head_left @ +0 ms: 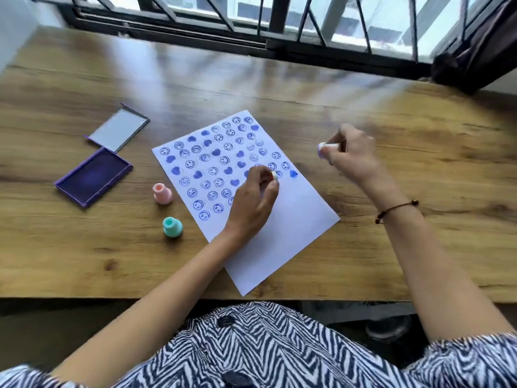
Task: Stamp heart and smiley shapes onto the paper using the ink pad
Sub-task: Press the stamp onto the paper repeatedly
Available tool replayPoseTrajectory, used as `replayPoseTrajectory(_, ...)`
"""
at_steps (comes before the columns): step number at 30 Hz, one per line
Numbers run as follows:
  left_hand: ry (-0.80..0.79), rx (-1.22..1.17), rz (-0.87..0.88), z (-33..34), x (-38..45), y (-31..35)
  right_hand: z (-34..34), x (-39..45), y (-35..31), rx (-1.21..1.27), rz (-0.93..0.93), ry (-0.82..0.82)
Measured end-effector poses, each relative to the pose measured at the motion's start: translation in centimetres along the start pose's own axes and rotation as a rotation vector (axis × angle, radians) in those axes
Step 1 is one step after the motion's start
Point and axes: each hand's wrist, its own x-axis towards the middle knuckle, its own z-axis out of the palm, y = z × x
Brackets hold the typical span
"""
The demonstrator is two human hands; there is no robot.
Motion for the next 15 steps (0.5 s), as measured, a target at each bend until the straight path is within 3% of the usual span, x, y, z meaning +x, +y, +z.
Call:
replayPoseTrajectory(3,0.004,0.002,-0.005,0.0,0.0,0.0,-0.5,-0.8,0.7,0.200,0.068,0.011)
replayPoseTrajectory(9,0.008,-0.002,-0.017,0.0,0.0,0.2,0.9,-2.2,0.9,0.298,0.113,-0.032)
replayPoseTrajectory(15,0.022,-0.017,0.009,-0.5,-0.1,0.5,2.2,-4.0,-0.7,0.626,0.084,-0.285)
